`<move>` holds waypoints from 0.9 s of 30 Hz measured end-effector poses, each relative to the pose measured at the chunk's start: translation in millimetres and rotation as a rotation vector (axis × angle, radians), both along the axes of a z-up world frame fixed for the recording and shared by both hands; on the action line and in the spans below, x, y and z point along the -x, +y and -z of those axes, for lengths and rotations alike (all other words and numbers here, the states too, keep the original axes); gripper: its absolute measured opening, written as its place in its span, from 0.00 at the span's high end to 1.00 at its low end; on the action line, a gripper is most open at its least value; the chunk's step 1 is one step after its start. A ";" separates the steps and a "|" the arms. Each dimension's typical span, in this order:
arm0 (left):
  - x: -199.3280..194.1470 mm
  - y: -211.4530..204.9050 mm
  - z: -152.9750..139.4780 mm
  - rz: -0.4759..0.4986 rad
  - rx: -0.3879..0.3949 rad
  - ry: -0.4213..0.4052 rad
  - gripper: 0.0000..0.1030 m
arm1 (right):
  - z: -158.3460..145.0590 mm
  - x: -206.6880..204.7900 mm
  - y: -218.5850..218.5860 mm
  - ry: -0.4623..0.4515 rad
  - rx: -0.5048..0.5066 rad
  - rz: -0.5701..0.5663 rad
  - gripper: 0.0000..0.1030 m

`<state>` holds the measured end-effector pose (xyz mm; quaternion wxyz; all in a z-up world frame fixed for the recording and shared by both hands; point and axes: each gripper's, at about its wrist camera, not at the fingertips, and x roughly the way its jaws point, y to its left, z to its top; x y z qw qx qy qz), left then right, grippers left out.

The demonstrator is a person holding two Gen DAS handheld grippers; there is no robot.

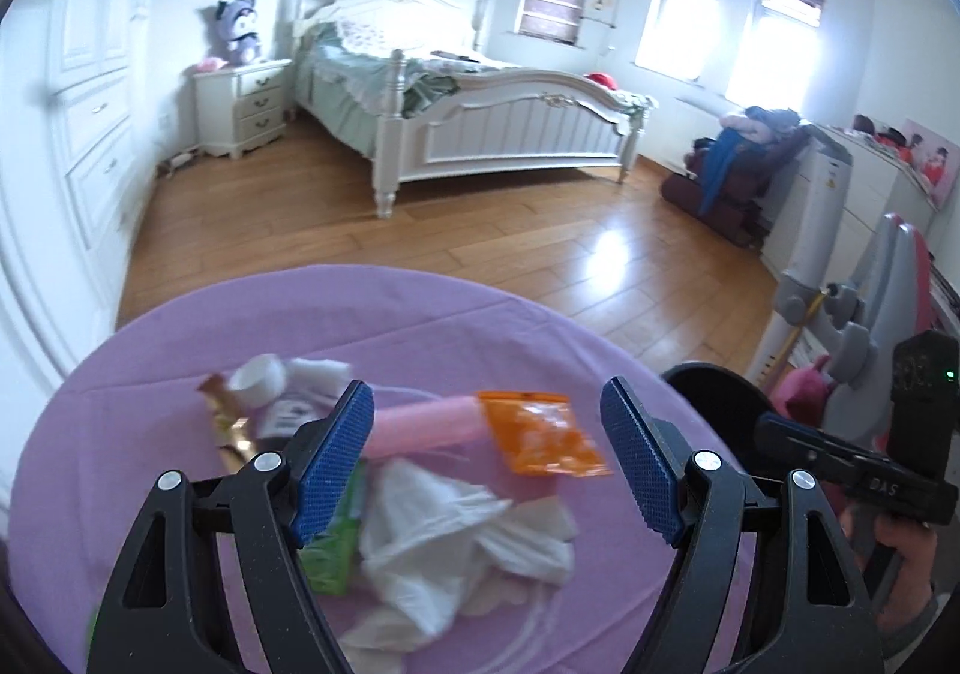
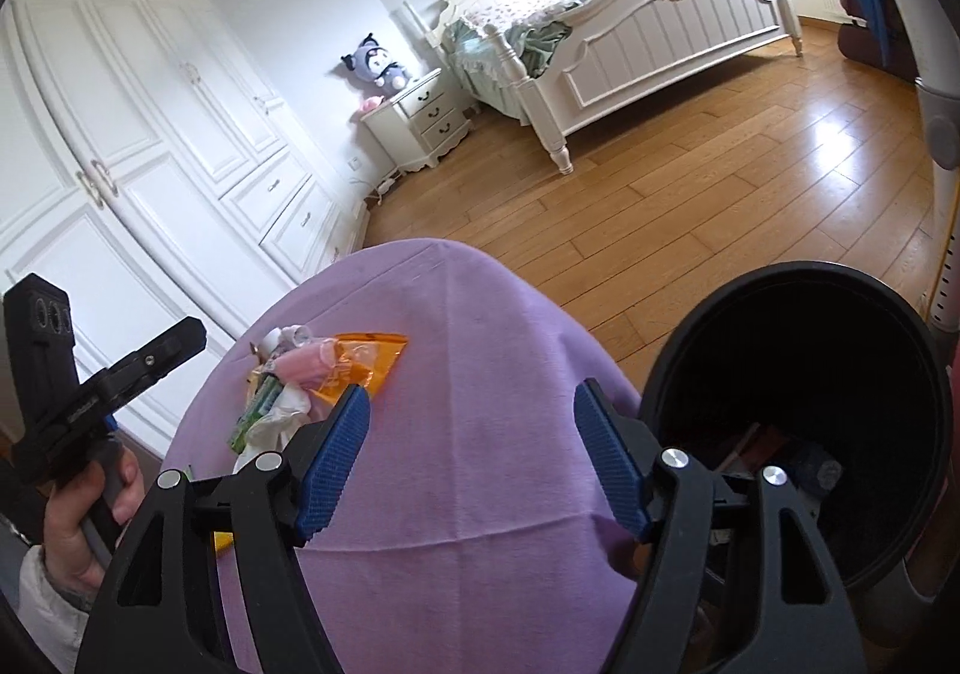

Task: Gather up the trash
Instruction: 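Grasp the gold snack wrapper with the left tool while the right grasps the white cup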

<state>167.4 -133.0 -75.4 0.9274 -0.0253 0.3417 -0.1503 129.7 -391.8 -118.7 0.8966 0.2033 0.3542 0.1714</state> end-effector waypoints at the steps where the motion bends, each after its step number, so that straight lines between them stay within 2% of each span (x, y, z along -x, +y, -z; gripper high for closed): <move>1: -5.0 15.0 2.7 -0.033 -0.017 0.009 0.26 | -2.1 -3.6 8.7 0.000 0.013 -0.019 0.32; 4: -23.5 58.4 20.2 -0.112 -0.031 0.075 0.35 | -8.7 -13.6 35.4 -0.001 0.047 -0.082 0.32; 7: -40.7 90.7 40.6 -0.150 -0.031 0.148 0.44 | -17.3 -25.0 63.4 -0.013 0.093 -0.147 0.32; 9: -49.7 103.1 51.5 -0.150 -0.039 0.182 0.52 | -23.3 -33.1 83.7 -0.021 0.122 -0.188 0.32; 13: -66.5 111.1 68.8 -0.122 -0.039 0.233 0.60 | -32.8 -52.2 122.8 -0.033 0.192 -0.274 0.32; 16: -71.7 114.9 72.3 -0.119 -0.047 0.227 0.66 | -38.9 -65.5 157.0 -0.049 0.260 -0.344 0.32; 18: -75.0 119.5 73.3 -0.125 -0.059 0.227 0.79 | -39.9 -74.5 179.0 -0.057 0.316 -0.392 0.32; 20: -77.7 127.3 75.4 -0.125 -0.064 0.230 0.87 | -40.0 -84.0 199.3 -0.062 0.358 -0.439 0.32; 24: -77.2 142.5 76.3 -0.136 -0.034 0.228 0.91 | -33.8 -101.2 239.1 -0.071 0.440 -0.523 0.33; 27: -69.7 151.6 76.0 -0.154 -0.007 0.222 0.92 | -23.2 -115.9 266.6 -0.055 0.508 -0.578 0.41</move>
